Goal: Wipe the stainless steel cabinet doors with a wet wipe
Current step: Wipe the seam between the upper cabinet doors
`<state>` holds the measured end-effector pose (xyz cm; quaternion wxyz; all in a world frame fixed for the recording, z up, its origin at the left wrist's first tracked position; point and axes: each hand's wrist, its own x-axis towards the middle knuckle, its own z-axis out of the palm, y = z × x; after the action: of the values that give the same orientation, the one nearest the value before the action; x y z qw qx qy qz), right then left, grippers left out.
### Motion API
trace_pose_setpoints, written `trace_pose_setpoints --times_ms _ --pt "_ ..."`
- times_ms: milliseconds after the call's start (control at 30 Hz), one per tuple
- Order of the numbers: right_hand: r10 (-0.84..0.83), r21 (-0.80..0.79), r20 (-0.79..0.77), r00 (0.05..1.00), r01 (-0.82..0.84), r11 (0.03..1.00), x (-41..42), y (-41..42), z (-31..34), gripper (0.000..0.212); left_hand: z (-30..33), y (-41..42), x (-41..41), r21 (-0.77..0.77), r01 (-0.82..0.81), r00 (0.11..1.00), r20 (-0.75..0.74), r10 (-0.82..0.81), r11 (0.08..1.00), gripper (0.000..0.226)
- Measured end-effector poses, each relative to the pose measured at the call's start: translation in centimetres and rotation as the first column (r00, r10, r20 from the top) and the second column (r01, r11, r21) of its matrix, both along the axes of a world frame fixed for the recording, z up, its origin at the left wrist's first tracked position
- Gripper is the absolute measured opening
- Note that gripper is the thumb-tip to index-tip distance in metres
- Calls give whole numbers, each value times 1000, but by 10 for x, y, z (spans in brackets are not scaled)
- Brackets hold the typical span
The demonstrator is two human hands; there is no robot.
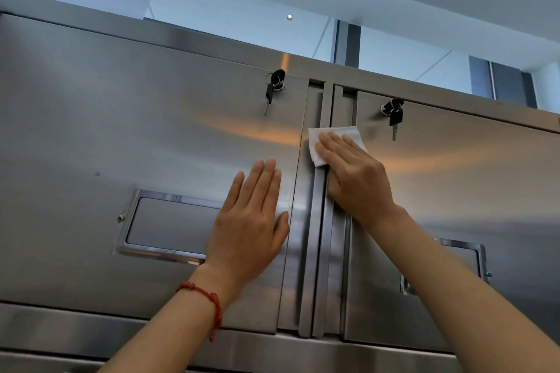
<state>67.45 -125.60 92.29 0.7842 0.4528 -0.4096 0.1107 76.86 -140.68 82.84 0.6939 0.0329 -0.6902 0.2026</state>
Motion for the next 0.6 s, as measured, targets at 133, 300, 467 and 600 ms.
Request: trace_pose_setpoints --times_ms 133,300,467,600 --pt "-21 30 -28 999 21 999 -2 4 6 37 0 0 0 3 3 1000 -1 -3 1000 63" --pt "-60 21 -25 998 61 998 0 3 14 39 0 0 0 4 10 1000 -5 -9 1000 63" --pt "-68 67 -77 995 73 995 -6 7 8 38 -1 0 0 5 11 1000 2 -11 1000 62" --pt "-88 98 -78 993 95 991 -4 9 23 37 -1 -1 -1 2 11 1000 -3 -11 1000 62"
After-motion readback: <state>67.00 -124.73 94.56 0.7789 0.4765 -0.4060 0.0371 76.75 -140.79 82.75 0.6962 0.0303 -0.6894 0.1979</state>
